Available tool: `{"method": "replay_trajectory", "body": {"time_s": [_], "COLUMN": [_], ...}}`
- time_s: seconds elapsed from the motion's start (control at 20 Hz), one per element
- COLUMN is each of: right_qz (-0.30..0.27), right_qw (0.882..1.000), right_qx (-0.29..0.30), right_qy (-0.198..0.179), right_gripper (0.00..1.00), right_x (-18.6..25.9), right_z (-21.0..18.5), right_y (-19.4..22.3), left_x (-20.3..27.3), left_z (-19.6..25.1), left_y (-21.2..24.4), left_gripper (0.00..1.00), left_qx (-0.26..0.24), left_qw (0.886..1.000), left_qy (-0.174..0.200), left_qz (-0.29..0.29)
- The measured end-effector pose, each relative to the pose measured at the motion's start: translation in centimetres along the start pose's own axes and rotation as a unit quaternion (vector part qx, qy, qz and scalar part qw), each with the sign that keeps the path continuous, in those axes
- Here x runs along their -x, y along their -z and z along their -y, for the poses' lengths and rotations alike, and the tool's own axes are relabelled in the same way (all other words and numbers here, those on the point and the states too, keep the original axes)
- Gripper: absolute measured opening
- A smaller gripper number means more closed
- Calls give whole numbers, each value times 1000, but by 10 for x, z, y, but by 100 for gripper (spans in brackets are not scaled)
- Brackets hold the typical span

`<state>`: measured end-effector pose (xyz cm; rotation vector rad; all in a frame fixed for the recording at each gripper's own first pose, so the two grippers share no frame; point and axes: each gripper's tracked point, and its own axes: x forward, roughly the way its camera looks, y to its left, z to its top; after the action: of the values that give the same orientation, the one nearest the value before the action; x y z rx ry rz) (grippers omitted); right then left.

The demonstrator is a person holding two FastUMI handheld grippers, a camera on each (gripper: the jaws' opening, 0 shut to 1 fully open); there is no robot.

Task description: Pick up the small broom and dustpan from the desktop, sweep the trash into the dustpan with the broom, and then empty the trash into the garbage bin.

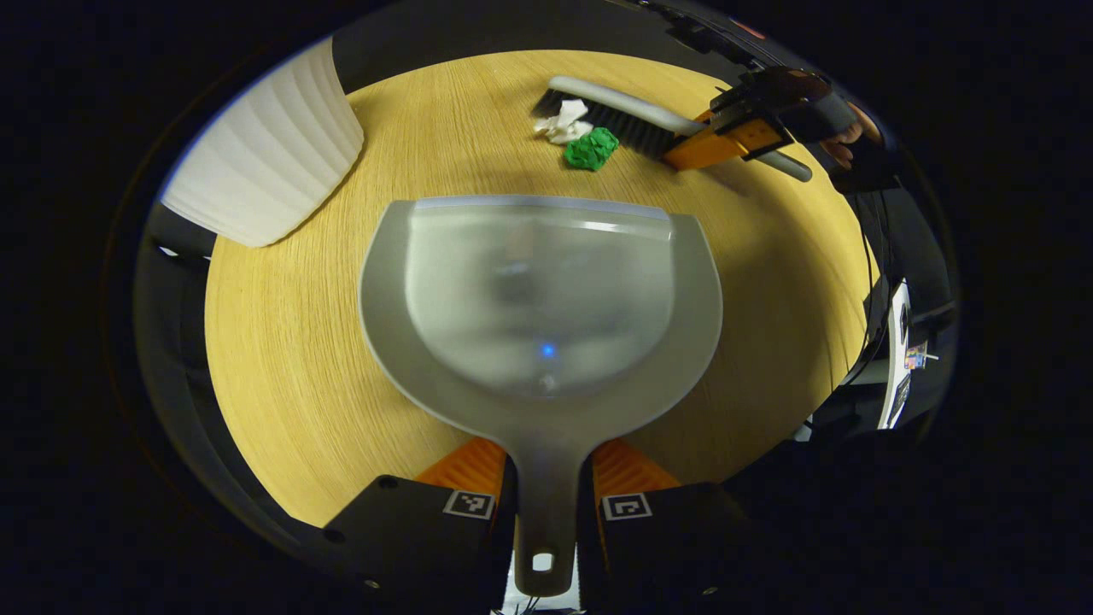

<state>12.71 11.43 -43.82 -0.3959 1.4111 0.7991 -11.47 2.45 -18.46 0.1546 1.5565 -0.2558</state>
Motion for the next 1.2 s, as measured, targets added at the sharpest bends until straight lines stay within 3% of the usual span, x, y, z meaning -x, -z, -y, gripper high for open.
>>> {"method": "replay_trajectory", "body": {"time_s": [0.3,0.8,1.1,1.2], "right_qz": [-18,-41,21,14], "right_qw": [996,987,998,999], "right_qx": [66,149,7,5], "right_qy": [-54,-53,-53,-47], "right_gripper": [18,18,18,18], "right_x": [-5,-2,5,8], "right_z": [1,24,24,26], "right_y": [9,0,-1,17], "left_x": [-1,-3,-7,-4], "left_z": [1,5,5,6], "left_y": [1,14,24,25], "left_gripper": [31,31,31,31], "left_qx": [-7,-26,-1,-2], "left_qw": [1000,1000,1000,1000], "left_qy": [-1,-6,-3,-6], "left_qz": [-2,-7,4,8]}}
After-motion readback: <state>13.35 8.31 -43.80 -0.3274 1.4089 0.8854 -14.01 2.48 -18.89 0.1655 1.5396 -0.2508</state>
